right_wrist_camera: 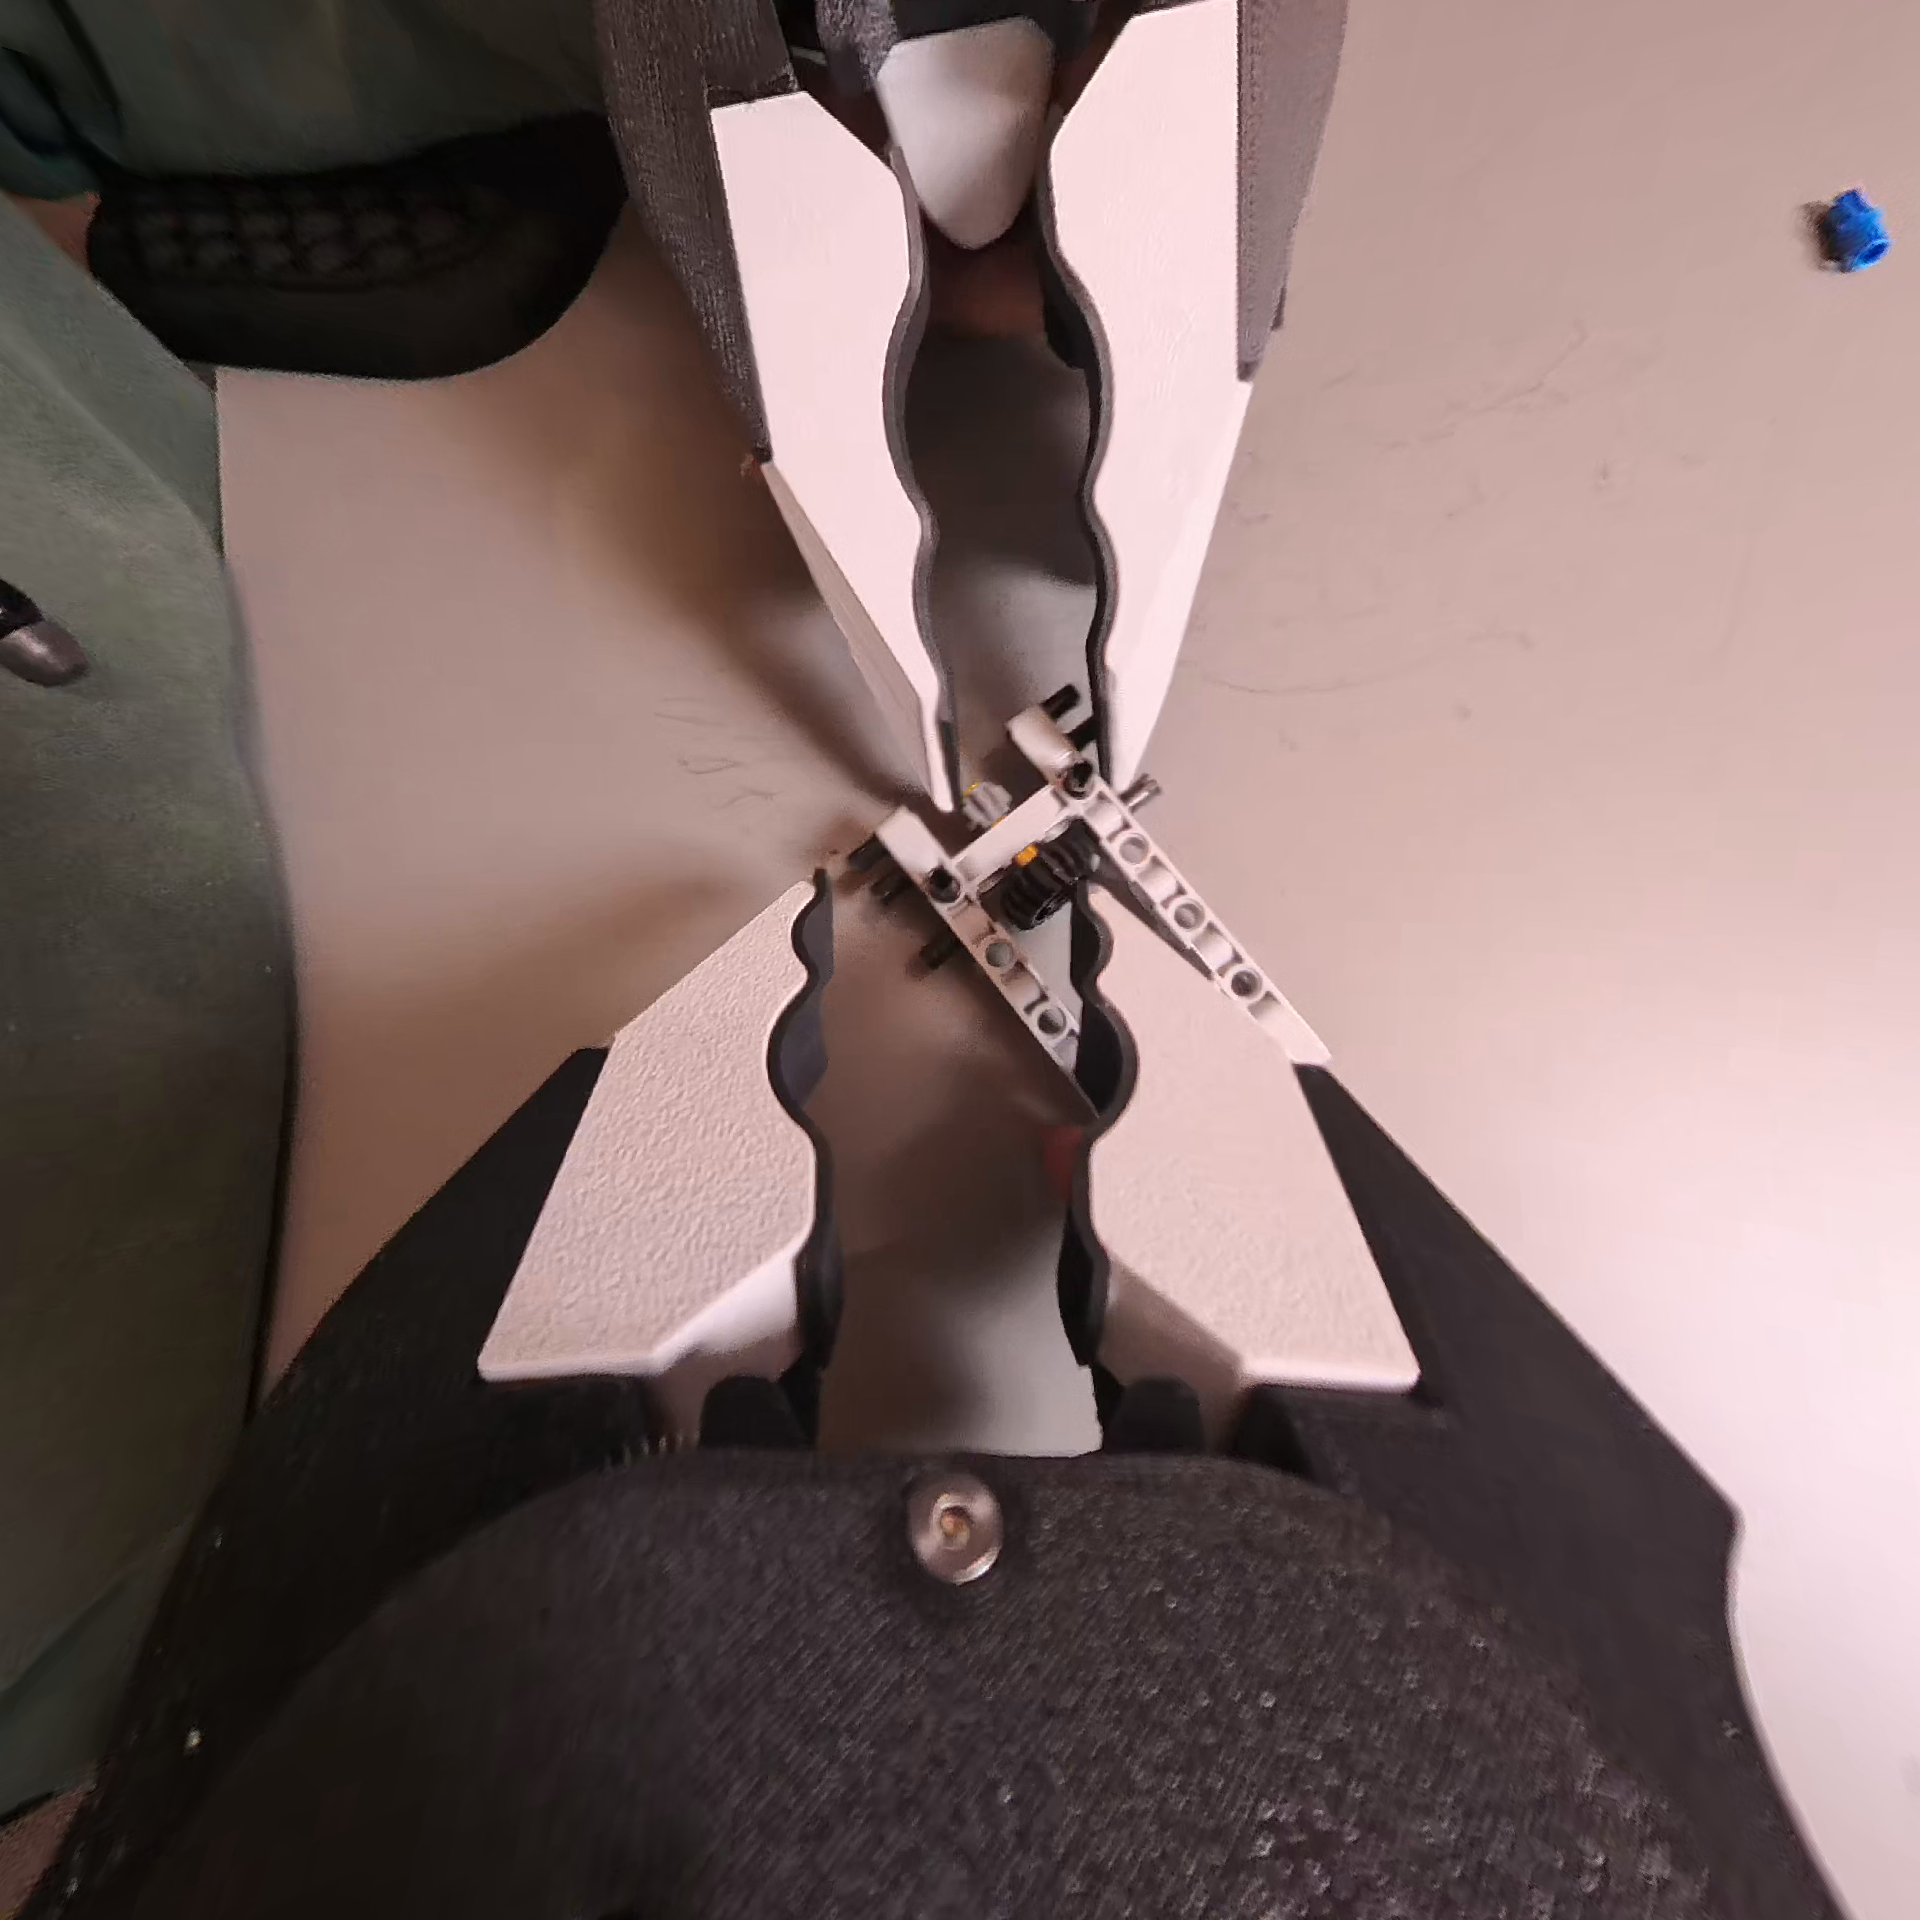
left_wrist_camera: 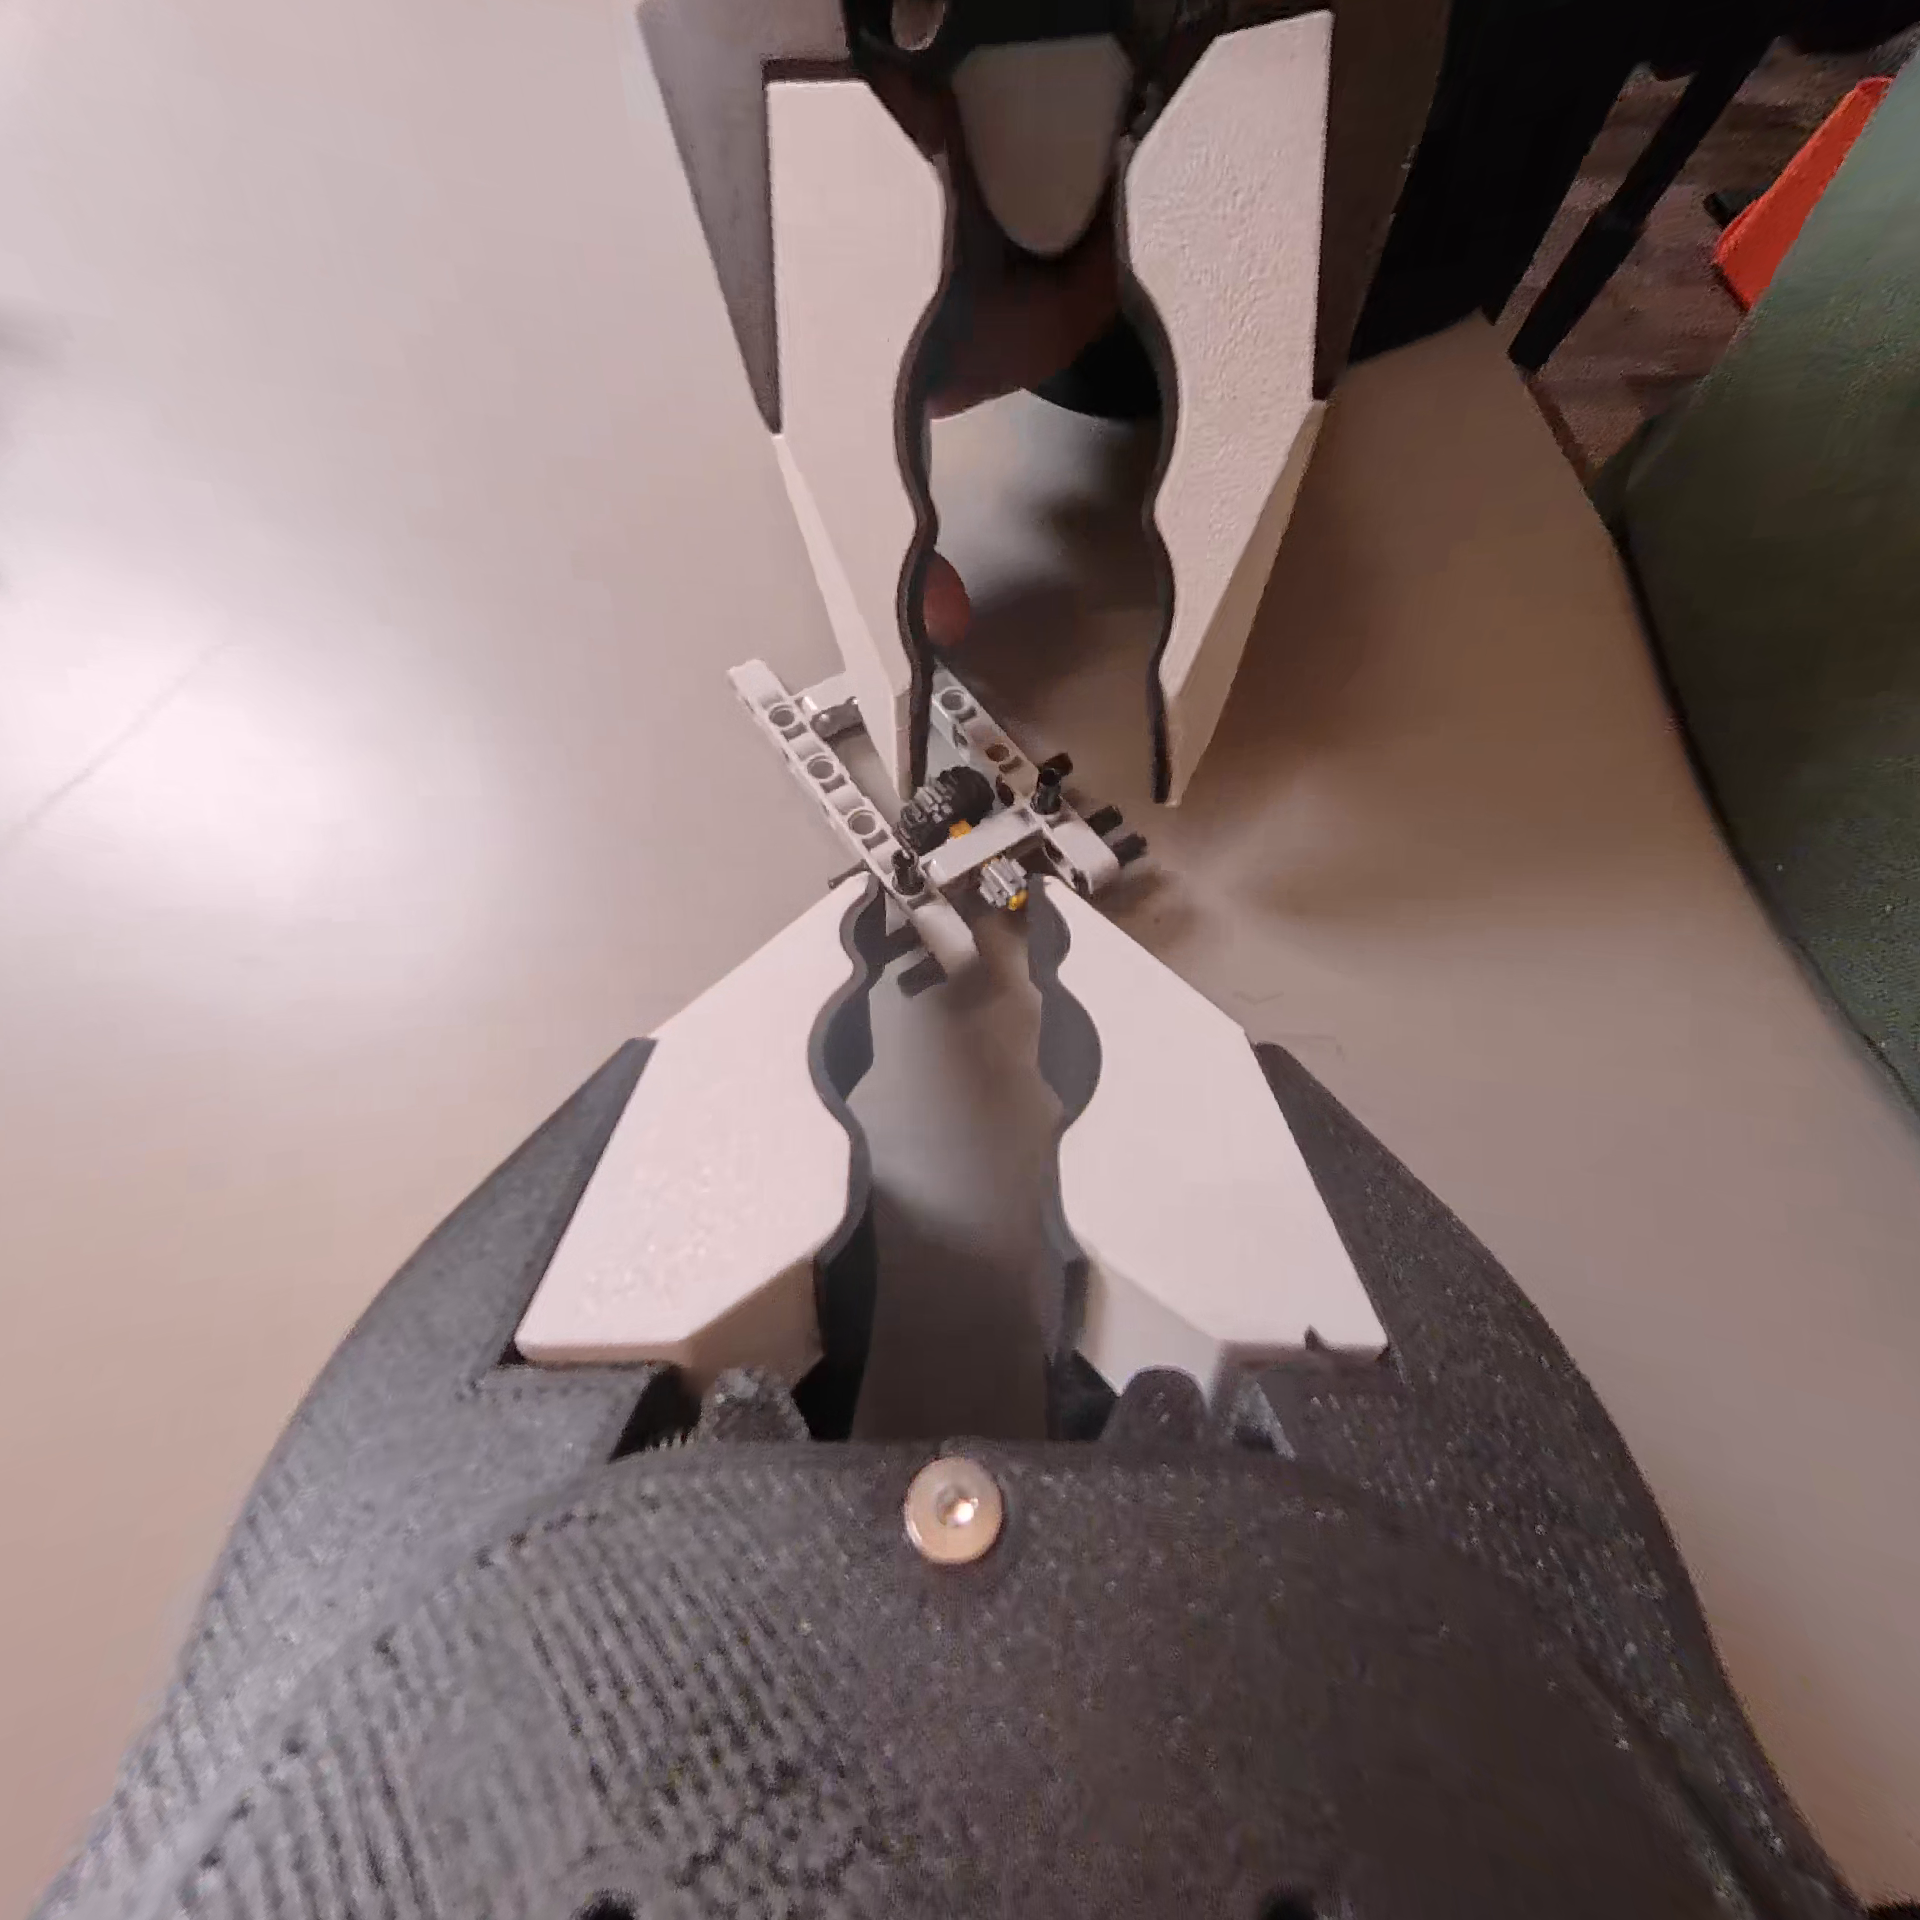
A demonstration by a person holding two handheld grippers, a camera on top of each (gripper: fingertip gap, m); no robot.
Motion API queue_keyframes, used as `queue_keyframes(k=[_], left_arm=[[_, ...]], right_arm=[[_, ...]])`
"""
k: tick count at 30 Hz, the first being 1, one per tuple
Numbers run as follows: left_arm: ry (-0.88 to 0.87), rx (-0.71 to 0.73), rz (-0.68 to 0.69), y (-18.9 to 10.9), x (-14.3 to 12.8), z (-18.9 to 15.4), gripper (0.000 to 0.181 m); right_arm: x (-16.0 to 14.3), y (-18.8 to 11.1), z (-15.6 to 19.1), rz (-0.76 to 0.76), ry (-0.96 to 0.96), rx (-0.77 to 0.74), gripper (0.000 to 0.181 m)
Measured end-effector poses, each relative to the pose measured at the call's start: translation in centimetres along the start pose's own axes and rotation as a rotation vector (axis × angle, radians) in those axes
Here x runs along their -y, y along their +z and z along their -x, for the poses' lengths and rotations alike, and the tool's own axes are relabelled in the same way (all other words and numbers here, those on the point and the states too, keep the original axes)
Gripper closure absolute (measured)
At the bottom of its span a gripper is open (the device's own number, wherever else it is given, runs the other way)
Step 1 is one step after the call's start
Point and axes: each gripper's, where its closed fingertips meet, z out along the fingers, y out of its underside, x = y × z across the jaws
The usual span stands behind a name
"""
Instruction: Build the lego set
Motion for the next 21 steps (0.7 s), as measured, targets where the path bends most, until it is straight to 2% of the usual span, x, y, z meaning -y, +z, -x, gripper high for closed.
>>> queue_keyframes(k=[3,7,15,21], left_arm=[[0.016,-0.035,-0.001,-0.1,-0.2,-1.9,0.158],[0.035,0.042,0.023,0.3,-0.3,-2.3,0.154],[0.018,0.189,-0.01,1.2,0.9,-1.8,0.123],[0.043,0.227,0.035,2.0,0.6,-1.3,0.139]], right_arm=[[0.2,0.2,0.5,-0.002,-0.048,0.046,0.137],[-0.2,0.5,1.5,0.03,-0.136,0.088,0.136],[-0.6,-0.9,1.1,-0.018,-0.141,0.011,0.129],[-0.9,-1.0,1.7,-0.068,-0.15,-0.034,0.129]])
